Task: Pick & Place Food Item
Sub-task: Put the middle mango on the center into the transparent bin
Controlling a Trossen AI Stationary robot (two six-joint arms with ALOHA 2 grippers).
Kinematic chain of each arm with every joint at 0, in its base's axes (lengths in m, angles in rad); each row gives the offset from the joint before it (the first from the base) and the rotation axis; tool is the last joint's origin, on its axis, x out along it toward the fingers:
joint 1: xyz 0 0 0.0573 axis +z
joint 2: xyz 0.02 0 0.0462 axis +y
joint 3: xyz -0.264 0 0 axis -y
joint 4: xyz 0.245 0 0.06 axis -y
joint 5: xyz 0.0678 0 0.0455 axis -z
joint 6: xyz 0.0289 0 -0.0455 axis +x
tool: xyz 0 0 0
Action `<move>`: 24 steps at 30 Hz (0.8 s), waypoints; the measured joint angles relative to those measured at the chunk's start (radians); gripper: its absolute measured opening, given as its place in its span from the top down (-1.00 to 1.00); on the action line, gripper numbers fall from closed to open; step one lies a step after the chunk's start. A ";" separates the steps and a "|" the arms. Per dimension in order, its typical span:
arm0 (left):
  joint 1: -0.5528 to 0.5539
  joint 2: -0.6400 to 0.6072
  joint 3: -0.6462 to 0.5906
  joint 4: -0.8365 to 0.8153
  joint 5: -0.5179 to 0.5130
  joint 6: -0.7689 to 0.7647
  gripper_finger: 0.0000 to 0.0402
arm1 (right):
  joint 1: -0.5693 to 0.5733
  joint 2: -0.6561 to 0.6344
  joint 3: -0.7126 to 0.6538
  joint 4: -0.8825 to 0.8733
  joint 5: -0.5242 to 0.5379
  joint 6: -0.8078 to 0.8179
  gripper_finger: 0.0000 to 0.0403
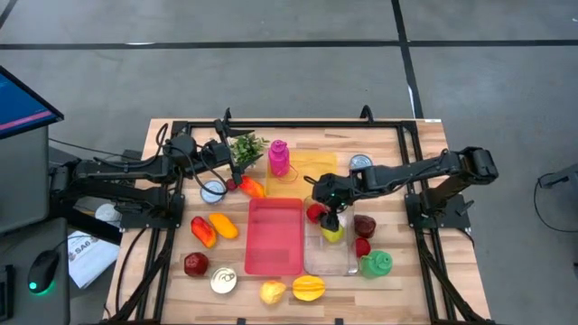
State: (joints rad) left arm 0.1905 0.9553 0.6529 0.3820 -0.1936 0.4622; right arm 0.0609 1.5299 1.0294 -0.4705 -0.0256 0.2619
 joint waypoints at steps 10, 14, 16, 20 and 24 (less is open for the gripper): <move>0.000 0.000 0.000 0.000 0.000 0.000 -0.59 | -0.051 -0.019 0.057 -0.036 -0.008 -0.048 -0.52; 0.000 0.000 0.000 0.000 0.000 0.000 -0.59 | -0.065 -0.030 0.136 -0.102 -0.018 -0.119 -0.52; 0.000 0.000 0.000 -0.002 -0.002 0.000 -0.59 | -0.065 -0.032 0.180 -0.114 -0.018 -0.167 -0.52; 0.000 0.000 0.000 -0.017 -0.020 0.000 -0.59 | -0.063 -0.034 0.252 -0.220 -0.015 -0.288 -0.52; 0.000 0.000 0.000 -0.058 -0.020 0.000 -0.59 | -0.071 -0.037 0.275 -0.284 0.080 -0.372 -0.50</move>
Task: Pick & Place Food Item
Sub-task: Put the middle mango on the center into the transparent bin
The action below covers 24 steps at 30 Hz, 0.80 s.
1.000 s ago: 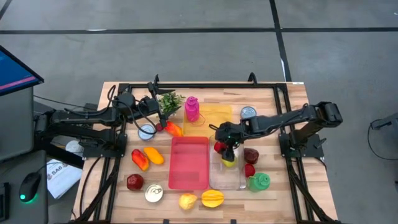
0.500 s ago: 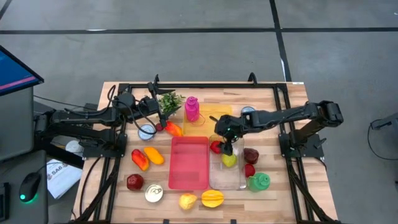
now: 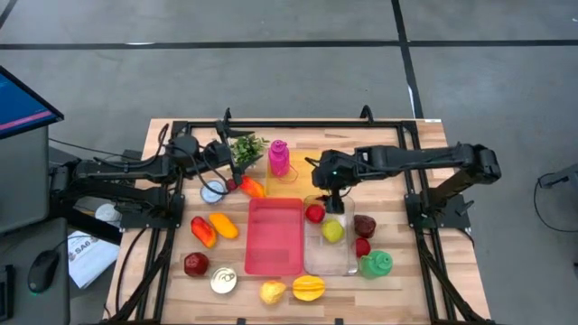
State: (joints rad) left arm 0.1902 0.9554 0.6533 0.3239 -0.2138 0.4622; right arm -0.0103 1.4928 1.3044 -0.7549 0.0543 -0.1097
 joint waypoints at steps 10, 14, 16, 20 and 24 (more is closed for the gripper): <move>0.000 0.000 0.000 -0.022 -0.005 0.000 -0.59 | -0.095 -0.045 -0.006 -0.056 0.074 -0.205 -0.05; -0.001 0.000 0.000 -0.049 -0.004 0.000 -0.59 | -0.144 -0.104 -0.069 -0.045 0.050 -0.205 0.33; -0.008 0.000 0.000 -0.090 -0.004 -0.014 -0.59 | -0.166 -0.151 -0.134 0.005 0.047 -0.199 0.55; -0.021 0.000 0.000 -0.200 -0.003 -0.121 -0.59 | -0.203 -0.266 -0.300 0.198 0.034 -0.158 0.93; -0.034 0.000 0.000 -0.341 -0.003 -0.240 -0.59 | -0.218 -0.376 -0.452 0.429 0.017 -0.084 0.90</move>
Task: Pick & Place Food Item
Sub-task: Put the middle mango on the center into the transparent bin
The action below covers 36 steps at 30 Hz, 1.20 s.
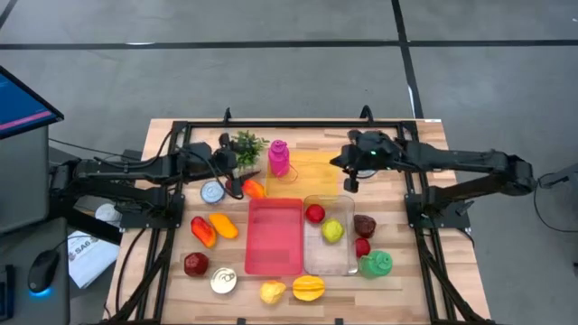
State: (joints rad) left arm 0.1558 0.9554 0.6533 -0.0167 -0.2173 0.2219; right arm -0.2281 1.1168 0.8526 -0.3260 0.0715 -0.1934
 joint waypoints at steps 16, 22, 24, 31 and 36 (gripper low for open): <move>-0.050 0.000 0.000 -0.767 0.003 -0.610 -0.59 | -0.003 -0.130 -0.168 0.360 0.003 0.064 0.83; -0.054 -0.001 -0.023 -0.853 -0.001 -0.796 -0.59 | -0.003 -0.129 -0.168 0.365 0.004 0.064 0.86; -0.064 0.000 -0.055 -0.840 -0.002 -0.807 -0.59 | -0.003 -0.129 -0.168 0.364 0.004 0.064 0.87; -0.159 0.003 -0.124 -0.776 0.008 -0.806 -0.59 | -0.003 -0.129 -0.168 0.364 0.004 0.064 0.87; -0.223 -0.004 -0.113 -0.711 0.024 -0.748 -0.59 | -0.002 -0.129 -0.168 0.364 0.004 0.064 0.87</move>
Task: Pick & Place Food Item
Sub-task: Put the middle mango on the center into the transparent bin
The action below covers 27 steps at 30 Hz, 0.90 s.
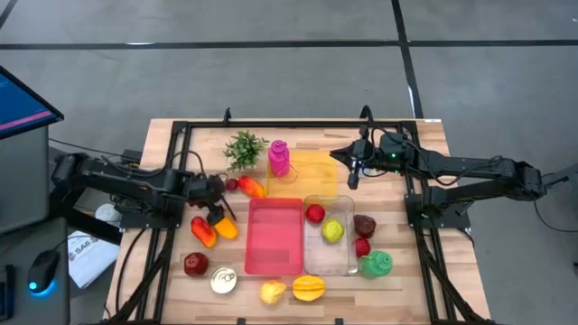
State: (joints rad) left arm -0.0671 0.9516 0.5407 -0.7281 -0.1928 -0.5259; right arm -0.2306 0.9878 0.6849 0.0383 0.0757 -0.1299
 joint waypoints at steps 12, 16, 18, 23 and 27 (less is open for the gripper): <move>-0.204 0.001 0.000 0.106 0.085 0.157 -0.59 | 0.000 0.000 0.000 0.001 0.000 0.078 0.89; -0.244 0.001 0.000 0.097 0.049 0.213 -0.59 | 0.008 0.000 0.000 0.004 0.000 0.079 0.90; -0.251 0.009 0.000 0.095 0.024 0.230 -0.59 | 0.011 0.000 0.000 0.008 0.000 0.079 0.90; -0.247 0.074 0.000 0.094 0.018 0.231 -0.59 | 0.022 0.000 0.000 0.008 0.000 0.078 0.90; -0.248 0.164 0.000 0.098 0.047 0.231 -0.59 | 0.033 0.000 0.000 0.007 0.000 0.078 0.91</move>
State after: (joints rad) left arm -0.3146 1.1160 0.5411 -0.6301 -0.1454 -0.2945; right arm -0.1976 0.9878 0.6849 0.0452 0.0757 -0.0517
